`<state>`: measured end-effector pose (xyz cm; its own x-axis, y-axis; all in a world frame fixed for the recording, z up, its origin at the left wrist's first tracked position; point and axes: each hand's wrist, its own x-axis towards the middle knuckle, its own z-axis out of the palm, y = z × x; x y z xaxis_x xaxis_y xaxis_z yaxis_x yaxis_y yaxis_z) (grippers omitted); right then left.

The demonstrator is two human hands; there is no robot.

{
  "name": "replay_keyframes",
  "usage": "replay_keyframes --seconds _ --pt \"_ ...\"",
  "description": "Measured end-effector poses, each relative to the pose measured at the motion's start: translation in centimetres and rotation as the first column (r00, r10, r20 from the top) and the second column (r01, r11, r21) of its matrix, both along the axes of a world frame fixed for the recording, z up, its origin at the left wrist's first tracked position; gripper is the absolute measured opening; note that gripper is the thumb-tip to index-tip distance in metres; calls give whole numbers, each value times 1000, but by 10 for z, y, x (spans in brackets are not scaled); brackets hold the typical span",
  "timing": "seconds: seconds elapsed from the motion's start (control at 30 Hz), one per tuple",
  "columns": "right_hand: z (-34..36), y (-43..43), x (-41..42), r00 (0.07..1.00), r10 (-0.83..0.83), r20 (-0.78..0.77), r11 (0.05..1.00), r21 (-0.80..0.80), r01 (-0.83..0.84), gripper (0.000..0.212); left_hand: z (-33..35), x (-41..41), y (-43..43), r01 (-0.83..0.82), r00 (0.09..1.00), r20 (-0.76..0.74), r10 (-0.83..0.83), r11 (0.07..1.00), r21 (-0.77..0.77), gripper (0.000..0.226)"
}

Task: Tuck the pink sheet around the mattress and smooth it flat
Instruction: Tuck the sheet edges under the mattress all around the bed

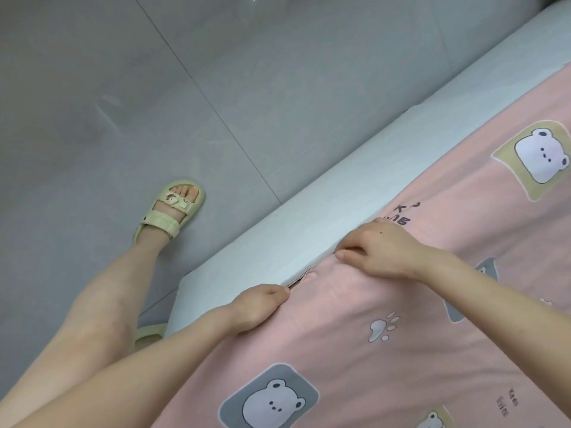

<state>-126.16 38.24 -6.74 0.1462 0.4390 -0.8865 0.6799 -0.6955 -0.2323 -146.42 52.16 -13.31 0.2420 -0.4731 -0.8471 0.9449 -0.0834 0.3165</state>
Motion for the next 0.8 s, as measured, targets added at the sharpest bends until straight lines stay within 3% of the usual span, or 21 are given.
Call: replay_keyframes --seconds 0.07,0.13,0.23,0.3,0.37,0.43,0.5,0.6,0.73,0.8 --pt "-5 16 -19 988 4 -151 997 -79 -17 35 2 -9 7 156 988 18 -156 988 5 47" --pt "-13 25 -33 979 58 -194 986 -143 -86 40 7 -22 18 233 967 76 -243 965 118 50" --pt "-22 34 -43 973 19 -232 955 -285 -86 47 13 -46 41 0 994 94 -52 875 484 29" --pt "-24 42 -51 965 3 -261 941 -325 -91 51 10 -61 56 -40 998 60 4 788 614 7" --pt "-22 47 -59 959 -14 -283 946 -313 -78 49 7 -70 58 43 999 -42 -25 845 533 21" --pt "-12 45 -65 961 -23 -274 964 -262 -51 47 6 -71 50 9 998 -54 16 901 434 22" --pt "3 37 -65 968 -28 -250 977 -210 -26 50 10 -67 39 -118 992 3 126 926 359 18" --pt "21 34 -65 968 -18 -249 984 -176 -27 53 21 -62 22 -212 976 115 185 931 298 31" --pt "26 34 -66 975 30 -221 990 -127 -60 54 48 -46 8 -377 910 315 271 858 350 23" --pt "29 32 -67 978 42 -206 992 -105 -64 54 59 -40 5 -317 928 299 223 894 316 31"
